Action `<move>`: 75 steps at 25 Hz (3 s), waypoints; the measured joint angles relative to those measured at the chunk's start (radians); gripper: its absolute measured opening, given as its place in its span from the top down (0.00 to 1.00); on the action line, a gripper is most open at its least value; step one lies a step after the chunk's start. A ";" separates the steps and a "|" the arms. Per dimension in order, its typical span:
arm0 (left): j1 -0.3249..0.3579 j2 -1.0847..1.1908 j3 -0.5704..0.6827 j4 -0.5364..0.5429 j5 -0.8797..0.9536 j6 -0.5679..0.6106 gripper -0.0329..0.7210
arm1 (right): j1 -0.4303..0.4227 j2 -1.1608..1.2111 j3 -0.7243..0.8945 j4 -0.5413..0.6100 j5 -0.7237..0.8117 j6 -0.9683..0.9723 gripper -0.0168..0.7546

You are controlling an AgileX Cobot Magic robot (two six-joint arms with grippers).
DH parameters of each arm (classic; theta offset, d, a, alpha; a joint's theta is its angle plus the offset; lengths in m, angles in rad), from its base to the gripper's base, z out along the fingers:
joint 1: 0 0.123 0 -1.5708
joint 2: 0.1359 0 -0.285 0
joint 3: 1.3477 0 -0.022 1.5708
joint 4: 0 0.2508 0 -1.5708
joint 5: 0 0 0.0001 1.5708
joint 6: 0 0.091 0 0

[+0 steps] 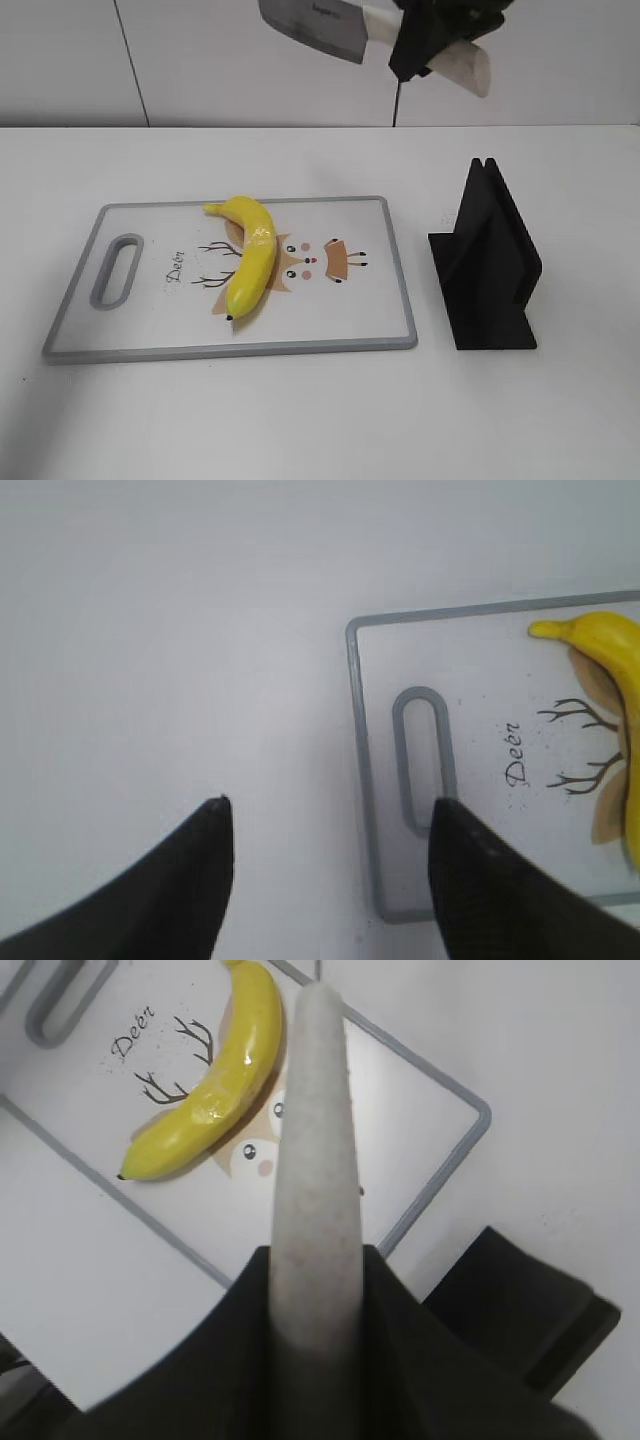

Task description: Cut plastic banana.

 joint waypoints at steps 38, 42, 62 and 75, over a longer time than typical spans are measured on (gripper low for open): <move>0.011 -1.615 1.054 0.092 -0.040 -0.006 0.21 | -0.043 -0.465 0.826 -0.258 -0.409 0.602 0.76; 0.011 -1.620 1.074 0.094 -0.088 -0.006 0.23 | -0.043 -0.460 0.830 -0.261 -0.412 0.605 0.76; 0.011 -1.620 1.086 0.094 -0.120 -0.009 0.28 | -0.043 -0.437 0.831 -0.298 -0.414 0.609 0.76; 0.011 -1.620 1.086 0.094 -0.120 -0.009 0.30 | -0.043 -0.371 0.831 -0.272 -0.328 0.607 0.76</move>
